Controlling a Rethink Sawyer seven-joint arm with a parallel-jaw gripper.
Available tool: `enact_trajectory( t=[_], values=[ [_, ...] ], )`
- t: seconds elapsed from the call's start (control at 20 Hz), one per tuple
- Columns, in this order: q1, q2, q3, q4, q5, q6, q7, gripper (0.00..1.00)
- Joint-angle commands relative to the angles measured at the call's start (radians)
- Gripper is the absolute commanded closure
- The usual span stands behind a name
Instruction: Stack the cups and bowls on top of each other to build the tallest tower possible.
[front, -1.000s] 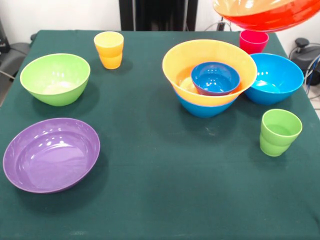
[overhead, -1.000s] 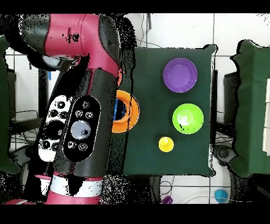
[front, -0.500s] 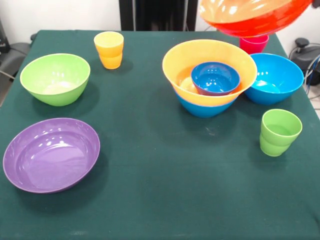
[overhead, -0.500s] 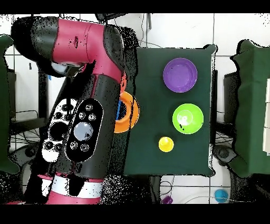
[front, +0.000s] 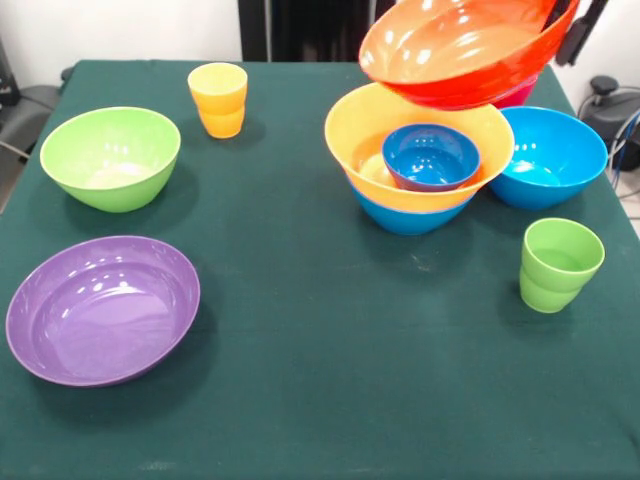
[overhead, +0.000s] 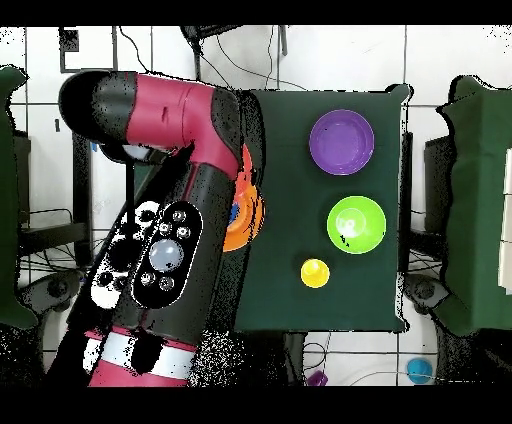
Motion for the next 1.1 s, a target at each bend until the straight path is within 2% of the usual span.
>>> enact_trajectory(
  t=[0.05,0.75,1.1],
  values=[
    [-0.008,-0.024,0.126,0.168,-0.074,-0.105,-0.014,1.0],
    [-0.029,0.002,0.162,0.244,-0.08,-0.248,-0.031,1.0],
    [-0.021,0.005,0.17,0.266,-0.08,-0.276,-0.016,1.0]
  ],
)
